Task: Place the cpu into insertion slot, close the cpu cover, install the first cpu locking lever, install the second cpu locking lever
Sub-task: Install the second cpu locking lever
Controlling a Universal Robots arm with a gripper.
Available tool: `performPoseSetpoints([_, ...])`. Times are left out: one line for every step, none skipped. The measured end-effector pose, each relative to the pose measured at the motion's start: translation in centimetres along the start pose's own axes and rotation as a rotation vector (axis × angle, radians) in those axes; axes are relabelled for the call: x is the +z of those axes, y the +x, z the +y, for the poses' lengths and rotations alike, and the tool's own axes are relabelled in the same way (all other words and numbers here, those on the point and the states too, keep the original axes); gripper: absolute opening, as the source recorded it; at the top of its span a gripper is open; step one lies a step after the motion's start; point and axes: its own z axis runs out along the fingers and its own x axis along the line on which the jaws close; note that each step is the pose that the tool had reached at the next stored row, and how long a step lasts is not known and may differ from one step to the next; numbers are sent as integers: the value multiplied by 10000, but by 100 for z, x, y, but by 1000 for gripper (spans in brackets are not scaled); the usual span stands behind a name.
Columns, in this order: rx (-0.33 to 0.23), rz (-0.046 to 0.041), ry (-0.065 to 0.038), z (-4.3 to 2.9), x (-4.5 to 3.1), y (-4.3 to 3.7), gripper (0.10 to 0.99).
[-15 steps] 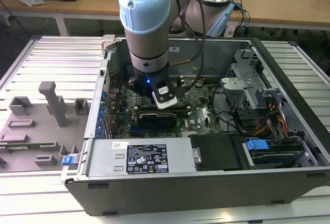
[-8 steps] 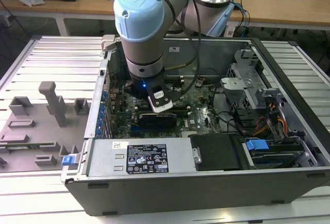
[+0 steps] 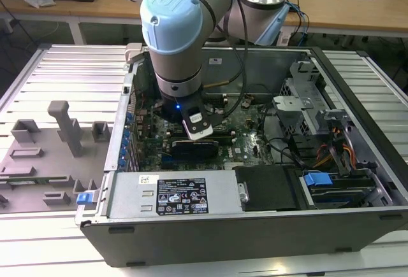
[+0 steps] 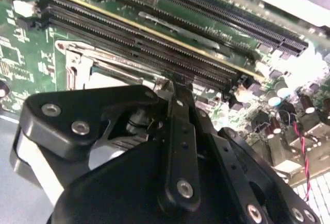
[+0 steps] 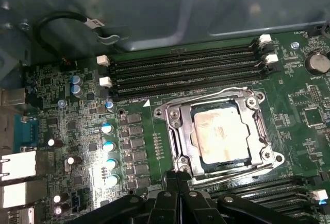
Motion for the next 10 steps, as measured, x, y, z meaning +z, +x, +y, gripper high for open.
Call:
performPoseSetpoints([0, -1, 11, 2, -5, 0, 106])
performPoseSetpoints([-1, -3, 18, 7, -19, -1, 106])
performPoseSetpoints([-3, -7, 34, 20, -65, -3, 106])
performPoseSetpoints([-4, -9, 49, 31, -105, -5, 106])
performPoseSetpoints([-6, -10, 69, 48, -167, -8, 106])
performPoseSetpoints([-9, -17, 103, 74, -257, -12, 106])
performPoseSetpoints([-12, -22, 145, 92, -317, -15, 106])
performPoseSetpoints([-15, -27, 179, 101, -352, -17, 106])
performPoseSetpoints([-21, -38, 266, 112, -387, -20, 106])
performPoseSetpoints([-24, -31, 354, 115, -394, -26, 106])
